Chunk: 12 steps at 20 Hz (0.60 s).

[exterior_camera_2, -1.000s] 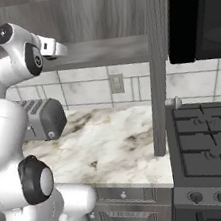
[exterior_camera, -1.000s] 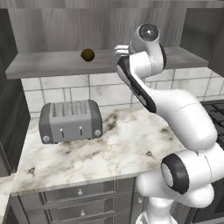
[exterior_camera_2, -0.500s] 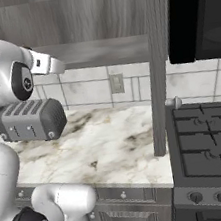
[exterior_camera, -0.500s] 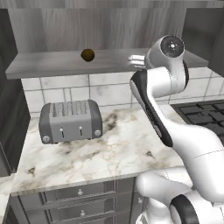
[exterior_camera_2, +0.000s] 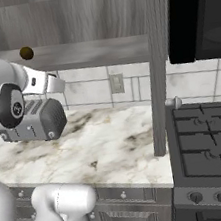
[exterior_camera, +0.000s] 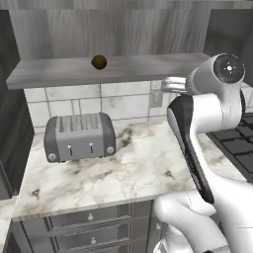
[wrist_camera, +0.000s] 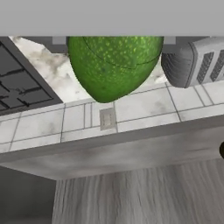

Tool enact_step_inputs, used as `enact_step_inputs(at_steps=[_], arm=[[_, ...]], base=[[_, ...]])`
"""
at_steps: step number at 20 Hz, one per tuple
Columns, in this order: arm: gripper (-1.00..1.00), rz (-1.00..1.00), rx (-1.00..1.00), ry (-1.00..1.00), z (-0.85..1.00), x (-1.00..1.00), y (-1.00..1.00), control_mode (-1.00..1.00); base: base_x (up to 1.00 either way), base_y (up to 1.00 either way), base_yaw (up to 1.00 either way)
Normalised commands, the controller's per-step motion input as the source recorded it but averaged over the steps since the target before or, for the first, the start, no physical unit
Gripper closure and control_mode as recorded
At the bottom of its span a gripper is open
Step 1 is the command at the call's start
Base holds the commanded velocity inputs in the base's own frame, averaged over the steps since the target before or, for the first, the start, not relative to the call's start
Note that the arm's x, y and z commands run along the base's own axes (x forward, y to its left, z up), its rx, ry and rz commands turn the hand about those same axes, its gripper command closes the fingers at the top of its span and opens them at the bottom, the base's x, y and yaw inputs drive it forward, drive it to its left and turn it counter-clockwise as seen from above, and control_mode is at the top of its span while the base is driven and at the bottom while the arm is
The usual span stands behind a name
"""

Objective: Pick the avocados from the cabinet and place them in one bowl. Pick the onion from the sink and place it in the other bowl.

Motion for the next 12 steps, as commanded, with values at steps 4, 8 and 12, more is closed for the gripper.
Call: enact_step_inputs(at_steps=[4,8,12], arm=[[1.0,0.01,0.0,0.12,0.0,-0.76,-0.38,-1.0],[1.0,0.1,0.0,0.13,-0.17,-0.61,-0.19,-1.0],[1.0,0.05,0.0,0.02,-0.35,-0.65,0.0,-1.0]], base=[[0.0,0.0,0.0],[0.0,0.0,0.0],[0.0,0.0,0.0]])
